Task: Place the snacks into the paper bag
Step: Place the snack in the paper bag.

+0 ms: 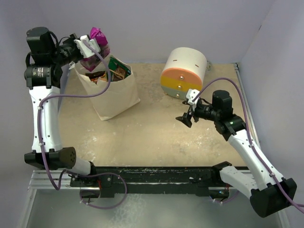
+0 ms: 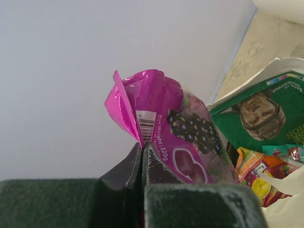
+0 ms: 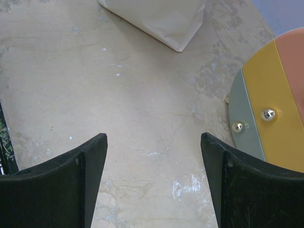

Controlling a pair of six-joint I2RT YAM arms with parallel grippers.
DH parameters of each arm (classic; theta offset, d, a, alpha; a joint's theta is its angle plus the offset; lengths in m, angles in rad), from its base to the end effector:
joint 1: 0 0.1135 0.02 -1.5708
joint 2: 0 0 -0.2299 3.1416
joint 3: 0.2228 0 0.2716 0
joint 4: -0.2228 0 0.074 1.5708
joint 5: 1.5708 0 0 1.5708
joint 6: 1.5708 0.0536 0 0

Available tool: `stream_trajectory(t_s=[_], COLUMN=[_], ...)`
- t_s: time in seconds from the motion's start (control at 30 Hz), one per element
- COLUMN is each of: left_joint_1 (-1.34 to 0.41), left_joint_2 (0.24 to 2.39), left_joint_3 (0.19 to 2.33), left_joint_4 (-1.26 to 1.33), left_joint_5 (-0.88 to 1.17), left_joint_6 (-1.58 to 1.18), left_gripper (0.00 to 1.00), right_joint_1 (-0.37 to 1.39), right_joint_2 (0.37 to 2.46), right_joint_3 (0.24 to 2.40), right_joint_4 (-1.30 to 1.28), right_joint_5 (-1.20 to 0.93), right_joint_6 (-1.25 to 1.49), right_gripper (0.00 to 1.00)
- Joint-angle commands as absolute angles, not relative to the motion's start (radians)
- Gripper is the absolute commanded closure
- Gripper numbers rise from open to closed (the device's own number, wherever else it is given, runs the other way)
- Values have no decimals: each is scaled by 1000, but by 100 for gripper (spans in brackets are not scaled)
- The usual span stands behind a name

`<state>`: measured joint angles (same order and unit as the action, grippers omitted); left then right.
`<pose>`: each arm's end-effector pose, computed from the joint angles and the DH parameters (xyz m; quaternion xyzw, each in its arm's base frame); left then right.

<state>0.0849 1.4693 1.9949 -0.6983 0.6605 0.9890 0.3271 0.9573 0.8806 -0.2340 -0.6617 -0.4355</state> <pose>0.3120 -0.0065 0.5070 0.5040 0.5602 0.0981 0.6500 0.2423 0.1170 0.3055 -0.4620 0.6381 0.2319 0.5706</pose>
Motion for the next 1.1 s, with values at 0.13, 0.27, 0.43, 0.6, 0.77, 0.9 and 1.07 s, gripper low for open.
stream_trajectory(t_s=[0.13, 0.27, 0.43, 0.6, 0.77, 0.9, 1.07], left_joint_1=[111, 144, 163, 163, 162, 163, 162], left_joint_2=[1519, 1539, 1559, 1606, 1651, 1666, 1647], left_joint_3=[2028, 2025, 2003, 2042, 2085, 2092, 2111], left_joint_4=[-737, -820, -844, -915, -1061, -1189, -1341], left_joint_5=[827, 878, 926, 976, 979, 958, 965], left_joint_6=[1324, 1403, 1447, 1489, 1528, 1524, 1446], left_gripper=[100, 100, 100, 100, 100, 100, 100], right_joint_1=[316, 313, 310, 310, 308, 308, 305], right_joint_2=[970, 980, 991, 1006, 1004, 1002, 1002], right_joint_3=[888, 889, 889, 887, 884, 884, 881], right_joint_4=[-215, -218, -217, -214, -211, -212, -212], right_joint_5=[-658, -660, -663, -658, -655, -655, -656], right_joint_6=[-460, -462, -461, -460, -462, -465, -466], right_gripper=[18, 18, 18, 18, 18, 18, 18])
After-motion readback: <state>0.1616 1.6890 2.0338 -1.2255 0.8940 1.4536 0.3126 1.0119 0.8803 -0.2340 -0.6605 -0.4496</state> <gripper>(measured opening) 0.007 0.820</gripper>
